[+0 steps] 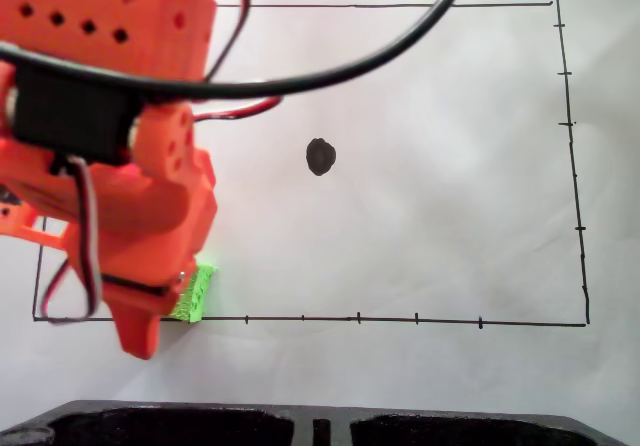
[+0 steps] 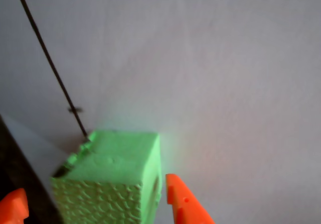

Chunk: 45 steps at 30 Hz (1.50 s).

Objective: Grasp the colored block, Place it on the black dot, and then return the arm to the default position.

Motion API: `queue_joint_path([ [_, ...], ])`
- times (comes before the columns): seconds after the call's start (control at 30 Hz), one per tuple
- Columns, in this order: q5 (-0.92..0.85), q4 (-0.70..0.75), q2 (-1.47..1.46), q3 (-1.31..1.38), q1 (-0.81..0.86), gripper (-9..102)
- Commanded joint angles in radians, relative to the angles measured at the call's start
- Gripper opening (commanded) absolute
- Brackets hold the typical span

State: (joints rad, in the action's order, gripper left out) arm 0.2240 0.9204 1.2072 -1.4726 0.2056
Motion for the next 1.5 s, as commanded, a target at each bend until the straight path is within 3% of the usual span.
queue_joint_path([
  [0.0,-0.006,-0.003,0.006,0.052,0.009,35],
  [0.27,-0.005,-0.002,0.0,0.055,0.012,24],
  [0.37,0.0,0.002,0.002,0.054,0.012,14],
  [0.53,0.0,0.009,0.011,0.046,0.014,10],
  [1.0,0.028,0.156,0.186,-0.018,-0.037,10],
  [1.47,0.044,0.091,0.413,-0.327,-0.221,11],
])
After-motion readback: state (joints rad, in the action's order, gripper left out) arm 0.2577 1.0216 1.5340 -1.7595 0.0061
